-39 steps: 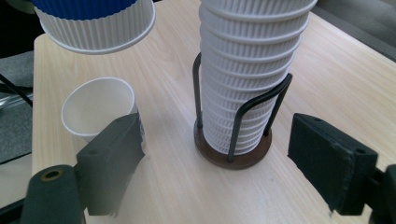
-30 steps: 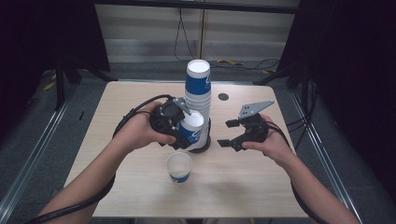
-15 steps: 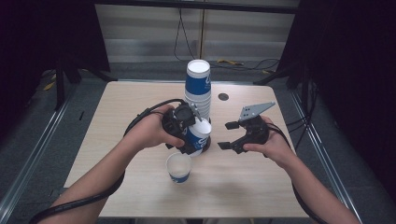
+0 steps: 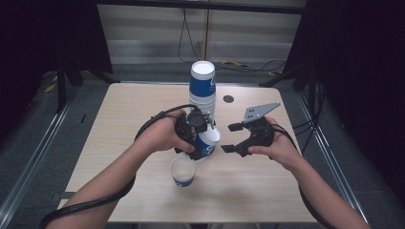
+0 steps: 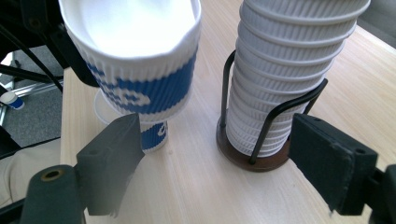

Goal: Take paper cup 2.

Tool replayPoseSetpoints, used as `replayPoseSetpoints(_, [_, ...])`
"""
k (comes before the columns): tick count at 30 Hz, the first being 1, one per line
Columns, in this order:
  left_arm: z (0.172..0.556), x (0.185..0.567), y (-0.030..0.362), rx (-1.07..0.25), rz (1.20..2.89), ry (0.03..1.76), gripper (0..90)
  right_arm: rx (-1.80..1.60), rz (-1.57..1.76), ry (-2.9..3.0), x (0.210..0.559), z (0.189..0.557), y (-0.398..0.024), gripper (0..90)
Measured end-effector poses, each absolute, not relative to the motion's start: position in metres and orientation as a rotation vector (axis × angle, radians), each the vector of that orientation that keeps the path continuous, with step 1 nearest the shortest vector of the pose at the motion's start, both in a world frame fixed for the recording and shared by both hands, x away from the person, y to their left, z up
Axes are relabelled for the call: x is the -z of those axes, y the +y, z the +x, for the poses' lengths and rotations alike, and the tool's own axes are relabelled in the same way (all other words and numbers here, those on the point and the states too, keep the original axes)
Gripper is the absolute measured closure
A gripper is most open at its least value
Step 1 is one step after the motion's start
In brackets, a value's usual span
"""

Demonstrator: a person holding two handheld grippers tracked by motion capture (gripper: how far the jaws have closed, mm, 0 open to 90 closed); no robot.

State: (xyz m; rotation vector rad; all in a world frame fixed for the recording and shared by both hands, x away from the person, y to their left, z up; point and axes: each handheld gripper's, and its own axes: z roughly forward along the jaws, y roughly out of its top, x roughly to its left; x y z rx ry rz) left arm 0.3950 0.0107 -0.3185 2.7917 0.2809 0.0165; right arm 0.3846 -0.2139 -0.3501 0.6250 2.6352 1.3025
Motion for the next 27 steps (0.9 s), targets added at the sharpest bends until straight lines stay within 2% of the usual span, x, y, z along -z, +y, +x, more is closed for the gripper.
replayPoseSetpoints(27, [0.401, 0.33, -0.006, -0.02, 2.808, 0.248, 24.3, -1.378, 0.569, 2.664, 0.337, 0.385, -0.202, 15.3])
